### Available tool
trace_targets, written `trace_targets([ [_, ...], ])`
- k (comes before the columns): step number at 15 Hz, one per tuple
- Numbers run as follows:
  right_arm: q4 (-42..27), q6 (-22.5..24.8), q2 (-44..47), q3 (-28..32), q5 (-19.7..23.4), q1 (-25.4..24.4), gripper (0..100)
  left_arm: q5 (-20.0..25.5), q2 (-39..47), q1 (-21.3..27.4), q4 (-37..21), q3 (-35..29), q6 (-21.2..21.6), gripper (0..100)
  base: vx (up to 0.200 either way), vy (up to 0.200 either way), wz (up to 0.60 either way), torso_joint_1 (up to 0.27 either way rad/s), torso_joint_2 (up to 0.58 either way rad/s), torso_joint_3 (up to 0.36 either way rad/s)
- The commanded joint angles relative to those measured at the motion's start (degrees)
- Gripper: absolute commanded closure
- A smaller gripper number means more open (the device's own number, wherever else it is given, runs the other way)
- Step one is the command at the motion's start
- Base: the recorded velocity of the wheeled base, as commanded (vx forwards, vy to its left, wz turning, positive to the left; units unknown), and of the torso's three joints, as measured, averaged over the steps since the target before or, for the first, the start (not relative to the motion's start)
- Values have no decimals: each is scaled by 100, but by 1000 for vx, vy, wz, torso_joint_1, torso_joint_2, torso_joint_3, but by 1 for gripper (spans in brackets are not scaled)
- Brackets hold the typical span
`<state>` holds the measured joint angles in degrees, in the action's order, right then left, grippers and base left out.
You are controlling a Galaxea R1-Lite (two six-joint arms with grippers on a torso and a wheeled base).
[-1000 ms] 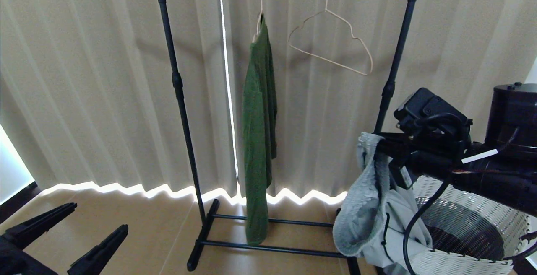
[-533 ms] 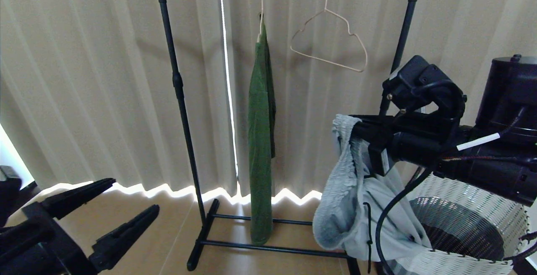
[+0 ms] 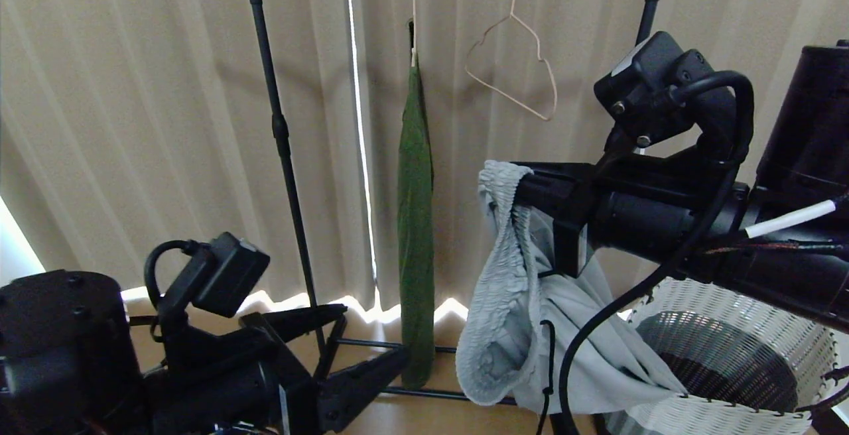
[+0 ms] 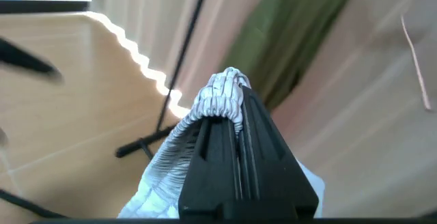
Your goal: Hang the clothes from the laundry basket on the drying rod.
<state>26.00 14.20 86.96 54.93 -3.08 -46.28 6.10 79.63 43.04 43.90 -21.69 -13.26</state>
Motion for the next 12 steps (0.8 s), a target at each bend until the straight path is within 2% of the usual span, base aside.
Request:
trace_targets([
  [1, 10, 4, -47, 9, 1, -242, 100, -3, 316, 319, 13, -160, -106, 0, 0, 0, 0, 0, 0, 0],
  [2, 10, 4, -47, 9, 1, -242, 100, -3, 316, 319, 13, -160, -106, 0, 0, 0, 0, 0, 0, 0],
  [3, 80, 4, -117, 18, 124, -365, 100, -21, 668, 319, -22, -239, -177, 0, 0, 0, 0, 0, 0, 0],
  [4, 379, 4, -117, -26, 344, -365, 100, -284, 1160, 450, 13, -239, -203, 0, 0, 0, 0, 0, 0, 0],
  [7, 450, 4, -161, -17, 546, -365, 100, -1005, 1793, 679, 22, -521, -757, 0, 0, 0, 0, 0, 0, 0],
  [9, 458, -5, -258, -35, 748, -365, 100, -1093, 2109, 661, 22, -679, -818, 0, 0, 0, 0, 0, 0, 0],
  [12, 458, -14, -390, -44, 765, -365, 100, -1111, 2408, 617, 31, -697, -985, 0, 0, 0, 0, 0, 0, 0],
])
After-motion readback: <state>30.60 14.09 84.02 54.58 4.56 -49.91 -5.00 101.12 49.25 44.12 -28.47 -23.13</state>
